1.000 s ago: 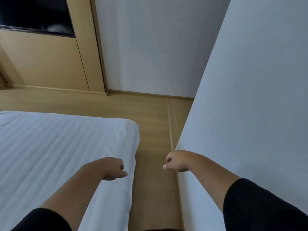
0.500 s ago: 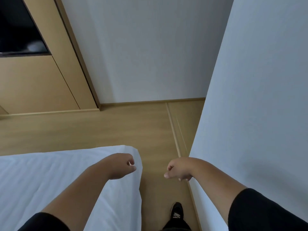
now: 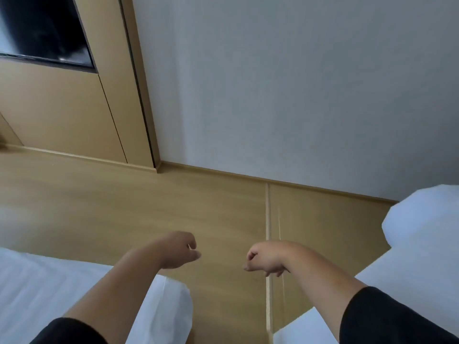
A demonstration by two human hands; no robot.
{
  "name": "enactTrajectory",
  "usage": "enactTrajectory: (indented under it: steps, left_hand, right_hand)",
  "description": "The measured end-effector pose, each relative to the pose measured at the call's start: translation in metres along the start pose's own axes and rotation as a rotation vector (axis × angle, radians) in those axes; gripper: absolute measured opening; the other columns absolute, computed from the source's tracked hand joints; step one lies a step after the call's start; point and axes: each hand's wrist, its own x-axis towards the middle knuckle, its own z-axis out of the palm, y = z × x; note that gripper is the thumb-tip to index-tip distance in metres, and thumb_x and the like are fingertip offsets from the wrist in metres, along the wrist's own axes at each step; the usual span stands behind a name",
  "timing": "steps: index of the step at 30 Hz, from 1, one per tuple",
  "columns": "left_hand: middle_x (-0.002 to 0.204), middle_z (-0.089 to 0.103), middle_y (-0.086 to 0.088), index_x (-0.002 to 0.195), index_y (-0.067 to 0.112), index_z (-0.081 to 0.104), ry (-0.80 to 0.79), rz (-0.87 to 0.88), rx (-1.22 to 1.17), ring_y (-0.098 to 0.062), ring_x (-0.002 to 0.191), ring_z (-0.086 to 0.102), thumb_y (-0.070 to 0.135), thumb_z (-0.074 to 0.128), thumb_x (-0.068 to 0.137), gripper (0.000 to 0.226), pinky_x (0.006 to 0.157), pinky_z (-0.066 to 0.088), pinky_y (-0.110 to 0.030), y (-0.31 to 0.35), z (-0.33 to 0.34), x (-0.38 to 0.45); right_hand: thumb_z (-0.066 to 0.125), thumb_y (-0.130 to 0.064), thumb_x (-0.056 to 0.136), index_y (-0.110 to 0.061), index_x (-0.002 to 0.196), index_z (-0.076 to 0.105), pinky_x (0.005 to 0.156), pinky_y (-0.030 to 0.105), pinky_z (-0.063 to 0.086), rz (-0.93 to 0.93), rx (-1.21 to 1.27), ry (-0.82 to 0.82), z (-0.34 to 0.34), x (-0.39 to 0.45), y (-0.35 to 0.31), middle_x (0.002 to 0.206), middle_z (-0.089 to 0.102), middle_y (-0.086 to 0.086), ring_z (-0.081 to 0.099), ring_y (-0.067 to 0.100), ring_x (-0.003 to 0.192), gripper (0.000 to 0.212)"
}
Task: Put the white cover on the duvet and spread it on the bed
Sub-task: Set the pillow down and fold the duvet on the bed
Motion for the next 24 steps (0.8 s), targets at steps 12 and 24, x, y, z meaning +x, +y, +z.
enactTrajectory:
  steps: [12, 24]
  left_hand:
    - [0.128, 0.062, 0.009, 0.126, 0.034, 0.058, -0.144, 0.276, 0.331, -0.016, 0.112, 0.058, 0.063, 0.053, 0.091, 0.046, 0.098, 0.047, -0.036, 0.112, -0.168, 0.315]
    - [0.121, 0.061, 0.017, 0.124, 0.035, 0.057, -0.242, 0.766, 0.565, -0.006, 0.104, 0.057, 0.059, 0.051, 0.095, 0.039, 0.09, 0.044, -0.026, 0.408, -0.212, 0.52]
  right_hand:
    - [0.053, -0.056, 0.094, -0.014, 0.102, 0.061, 0.064, 0.028, 0.036, 0.259, 0.268, 0.205, -0.2, 0.149, 0.114, 0.082, 0.057, -0.001, 0.055, 0.021, 0.077, 0.043]
    - [0.059, -0.055, 0.091, -0.026, 0.137, 0.056, 0.1, 0.029, 0.042, 0.545, 0.62, 0.444, -0.331, 0.175, 0.319, 0.14, 0.058, 0.001, 0.055, 0.02, 0.125, 0.055]
